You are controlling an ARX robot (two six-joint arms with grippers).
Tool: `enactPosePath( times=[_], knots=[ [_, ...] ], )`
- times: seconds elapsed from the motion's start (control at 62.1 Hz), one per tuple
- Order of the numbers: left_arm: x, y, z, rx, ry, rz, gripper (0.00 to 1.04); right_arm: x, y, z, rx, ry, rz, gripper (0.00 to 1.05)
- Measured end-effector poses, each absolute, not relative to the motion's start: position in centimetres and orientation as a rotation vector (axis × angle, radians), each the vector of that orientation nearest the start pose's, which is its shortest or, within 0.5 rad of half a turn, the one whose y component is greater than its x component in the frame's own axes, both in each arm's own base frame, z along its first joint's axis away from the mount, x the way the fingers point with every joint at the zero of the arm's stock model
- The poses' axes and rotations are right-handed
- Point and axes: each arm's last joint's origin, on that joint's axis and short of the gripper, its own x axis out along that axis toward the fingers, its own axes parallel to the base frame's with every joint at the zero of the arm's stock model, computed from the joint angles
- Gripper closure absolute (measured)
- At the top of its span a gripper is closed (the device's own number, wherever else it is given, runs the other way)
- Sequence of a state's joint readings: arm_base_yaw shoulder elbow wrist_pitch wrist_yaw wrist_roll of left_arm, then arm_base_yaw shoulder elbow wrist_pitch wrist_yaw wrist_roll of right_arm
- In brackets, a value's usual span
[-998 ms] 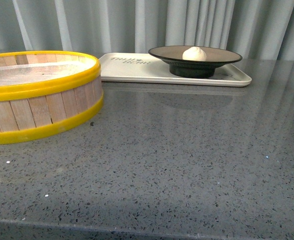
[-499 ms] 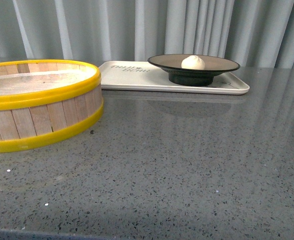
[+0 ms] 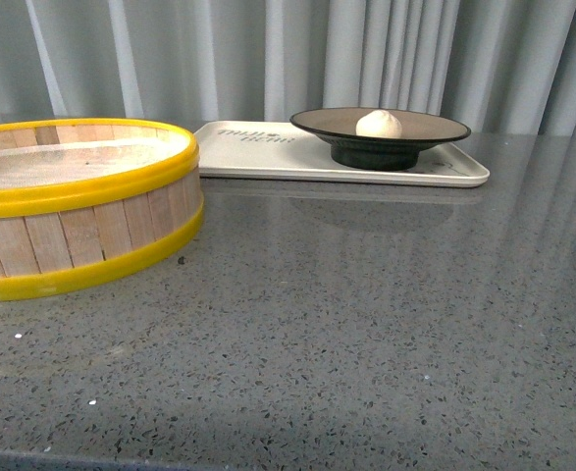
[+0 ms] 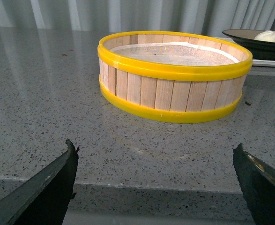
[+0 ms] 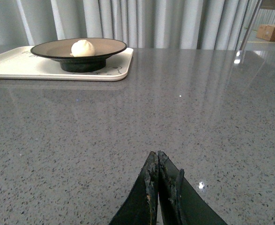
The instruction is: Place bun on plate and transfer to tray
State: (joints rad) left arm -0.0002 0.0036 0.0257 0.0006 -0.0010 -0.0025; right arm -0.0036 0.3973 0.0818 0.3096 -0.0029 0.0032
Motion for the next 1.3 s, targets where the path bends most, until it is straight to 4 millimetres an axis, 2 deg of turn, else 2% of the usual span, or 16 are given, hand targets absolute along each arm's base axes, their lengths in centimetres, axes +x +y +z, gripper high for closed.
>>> enactPosePath(
  times=[0.548, 0.886, 1.031, 1.304],
  knots=[
    [9.6, 0.0, 17.2, -0.002, -0.023, 0.000, 0.07, 11.2, 0.0, 16.8, 0.003, -0.003, -0.003, 1.03],
    [9.6, 0.0, 17.2, -0.002, -0.022, 0.000, 0.07, 10.8, 0.0, 16.8, 0.003, -0.007, -0.003, 1.03],
    [9.6, 0.0, 17.2, -0.002, -0.023, 0.001, 0.07, 9.8, 0.0, 16.5, 0.002, 0.004, -0.002, 1.03],
    [9.6, 0.0, 17.2, -0.002, -0.023, 0.000, 0.07, 9.8, 0.0, 16.5, 0.002, -0.002, -0.002, 1.03]
  ],
)
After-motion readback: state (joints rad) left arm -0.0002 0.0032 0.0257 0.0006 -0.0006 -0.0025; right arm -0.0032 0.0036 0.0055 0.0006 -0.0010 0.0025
